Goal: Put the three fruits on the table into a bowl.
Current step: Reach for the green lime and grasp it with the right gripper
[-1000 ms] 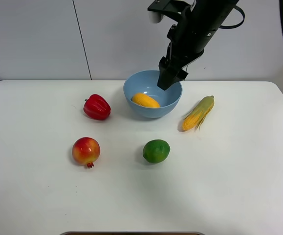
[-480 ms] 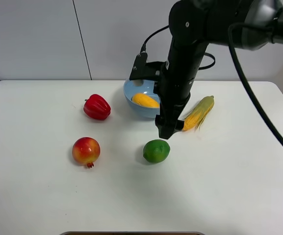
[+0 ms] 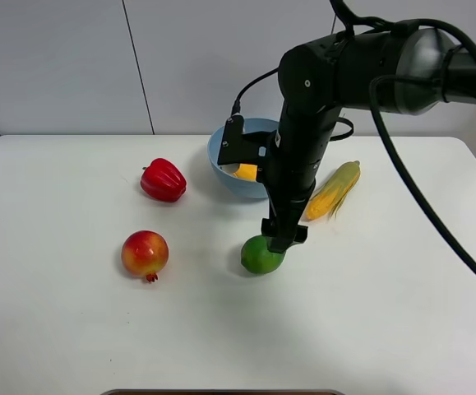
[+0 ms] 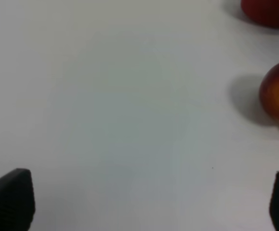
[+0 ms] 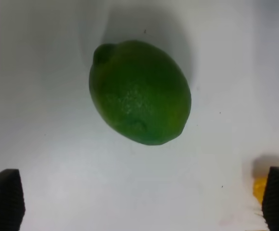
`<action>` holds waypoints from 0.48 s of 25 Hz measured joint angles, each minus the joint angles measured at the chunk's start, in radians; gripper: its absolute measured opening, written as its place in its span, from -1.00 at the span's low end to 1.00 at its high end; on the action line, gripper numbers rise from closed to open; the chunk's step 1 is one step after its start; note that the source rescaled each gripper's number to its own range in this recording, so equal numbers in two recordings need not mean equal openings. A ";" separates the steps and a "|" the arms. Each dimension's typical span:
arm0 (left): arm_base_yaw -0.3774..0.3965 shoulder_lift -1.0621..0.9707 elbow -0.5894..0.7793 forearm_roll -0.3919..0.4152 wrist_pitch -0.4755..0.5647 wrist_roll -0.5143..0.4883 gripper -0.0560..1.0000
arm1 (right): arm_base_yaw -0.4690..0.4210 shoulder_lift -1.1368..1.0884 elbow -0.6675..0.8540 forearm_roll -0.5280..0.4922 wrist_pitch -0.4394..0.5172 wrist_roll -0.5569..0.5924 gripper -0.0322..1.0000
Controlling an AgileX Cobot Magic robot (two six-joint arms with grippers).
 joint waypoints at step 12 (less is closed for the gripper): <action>0.000 0.000 0.000 0.000 0.000 -0.001 1.00 | 0.000 0.118 0.004 0.004 -0.037 -0.004 0.99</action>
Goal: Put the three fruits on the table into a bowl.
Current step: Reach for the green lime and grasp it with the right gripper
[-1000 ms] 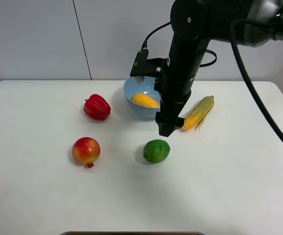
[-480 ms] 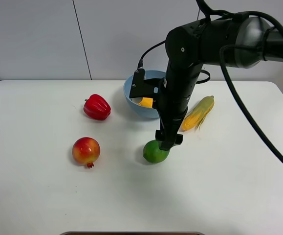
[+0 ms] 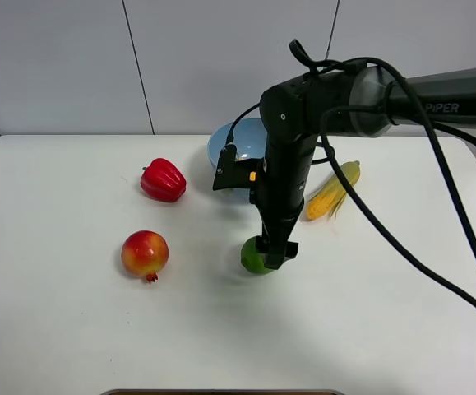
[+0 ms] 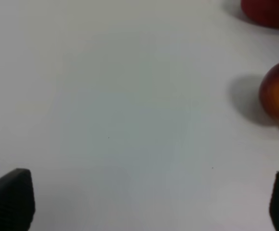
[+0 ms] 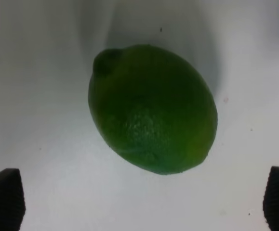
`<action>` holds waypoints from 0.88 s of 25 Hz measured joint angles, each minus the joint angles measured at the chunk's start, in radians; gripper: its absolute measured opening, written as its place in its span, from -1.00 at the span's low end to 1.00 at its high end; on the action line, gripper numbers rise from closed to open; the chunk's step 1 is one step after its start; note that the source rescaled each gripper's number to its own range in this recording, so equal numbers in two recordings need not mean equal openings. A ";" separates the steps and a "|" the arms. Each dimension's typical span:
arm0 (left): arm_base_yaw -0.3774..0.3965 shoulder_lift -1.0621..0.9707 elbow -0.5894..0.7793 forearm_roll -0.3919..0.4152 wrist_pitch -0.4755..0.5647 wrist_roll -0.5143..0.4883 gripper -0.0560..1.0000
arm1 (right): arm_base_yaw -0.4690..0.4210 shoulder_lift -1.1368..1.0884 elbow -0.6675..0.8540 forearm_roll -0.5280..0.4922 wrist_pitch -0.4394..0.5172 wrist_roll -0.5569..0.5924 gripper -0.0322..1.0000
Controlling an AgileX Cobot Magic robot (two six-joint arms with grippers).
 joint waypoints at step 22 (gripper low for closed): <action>0.000 0.000 0.000 0.000 0.000 0.000 1.00 | 0.000 0.142 0.000 0.069 -0.151 -0.083 0.99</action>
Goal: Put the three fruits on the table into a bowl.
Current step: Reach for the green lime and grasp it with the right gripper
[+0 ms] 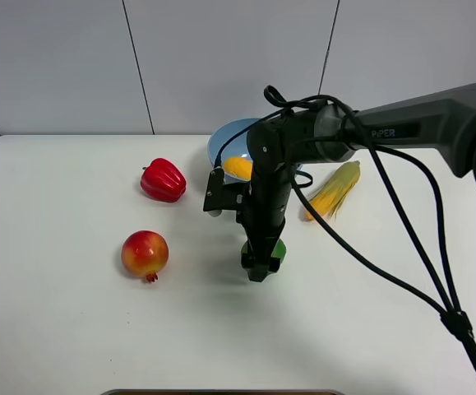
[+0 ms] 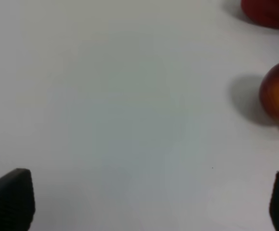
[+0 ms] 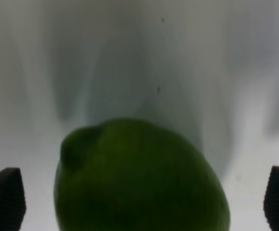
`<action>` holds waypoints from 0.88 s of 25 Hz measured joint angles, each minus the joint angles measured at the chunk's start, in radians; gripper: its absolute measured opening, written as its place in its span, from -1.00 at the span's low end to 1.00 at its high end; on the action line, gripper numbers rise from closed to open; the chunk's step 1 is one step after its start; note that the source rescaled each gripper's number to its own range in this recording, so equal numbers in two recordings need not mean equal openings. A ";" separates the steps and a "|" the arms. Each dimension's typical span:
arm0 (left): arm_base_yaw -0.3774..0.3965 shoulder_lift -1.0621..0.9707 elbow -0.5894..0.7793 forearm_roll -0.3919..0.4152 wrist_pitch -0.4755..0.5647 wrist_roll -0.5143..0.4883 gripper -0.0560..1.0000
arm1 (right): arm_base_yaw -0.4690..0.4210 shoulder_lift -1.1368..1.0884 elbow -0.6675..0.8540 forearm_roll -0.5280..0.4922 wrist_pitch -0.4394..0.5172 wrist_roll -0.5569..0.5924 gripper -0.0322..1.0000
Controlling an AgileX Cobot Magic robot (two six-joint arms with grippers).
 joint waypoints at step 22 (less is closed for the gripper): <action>0.000 0.000 0.000 0.000 0.000 0.001 1.00 | 0.000 0.004 0.000 -0.020 -0.019 -0.016 0.99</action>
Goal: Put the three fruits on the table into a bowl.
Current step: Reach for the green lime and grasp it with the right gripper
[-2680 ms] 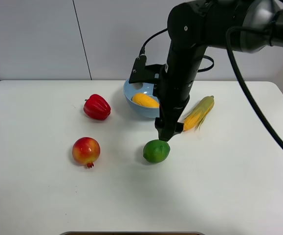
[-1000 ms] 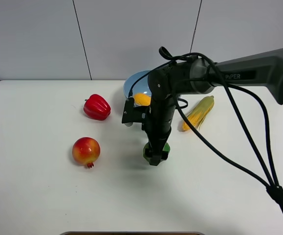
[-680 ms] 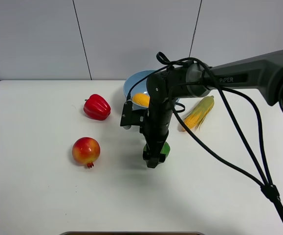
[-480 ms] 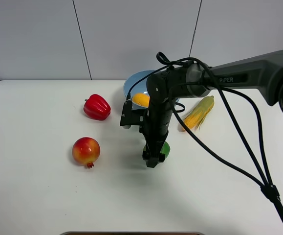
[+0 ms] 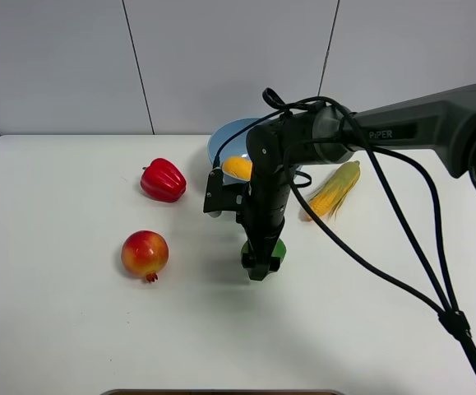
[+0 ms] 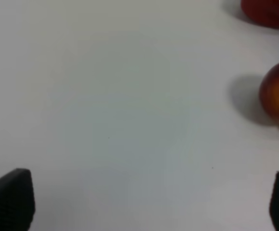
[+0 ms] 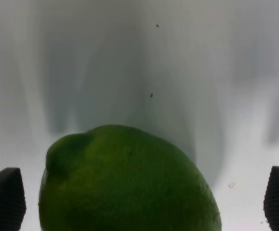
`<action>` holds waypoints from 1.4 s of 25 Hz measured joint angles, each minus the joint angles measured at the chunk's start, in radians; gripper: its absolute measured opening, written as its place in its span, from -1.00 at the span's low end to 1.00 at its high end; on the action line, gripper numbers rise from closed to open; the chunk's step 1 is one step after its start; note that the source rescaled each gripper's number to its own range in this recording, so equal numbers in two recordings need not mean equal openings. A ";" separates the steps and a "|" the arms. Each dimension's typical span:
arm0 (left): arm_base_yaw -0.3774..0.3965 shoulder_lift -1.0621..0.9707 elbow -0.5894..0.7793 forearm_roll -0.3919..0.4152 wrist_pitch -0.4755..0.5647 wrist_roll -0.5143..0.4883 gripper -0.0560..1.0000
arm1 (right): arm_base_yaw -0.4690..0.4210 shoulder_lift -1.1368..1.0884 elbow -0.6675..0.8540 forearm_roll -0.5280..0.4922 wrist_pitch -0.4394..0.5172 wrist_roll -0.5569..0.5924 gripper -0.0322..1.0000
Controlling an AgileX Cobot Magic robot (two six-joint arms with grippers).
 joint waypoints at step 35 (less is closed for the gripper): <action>0.000 0.000 0.000 0.000 0.000 -0.001 1.00 | 0.000 0.035 0.000 -0.023 0.000 -0.035 0.81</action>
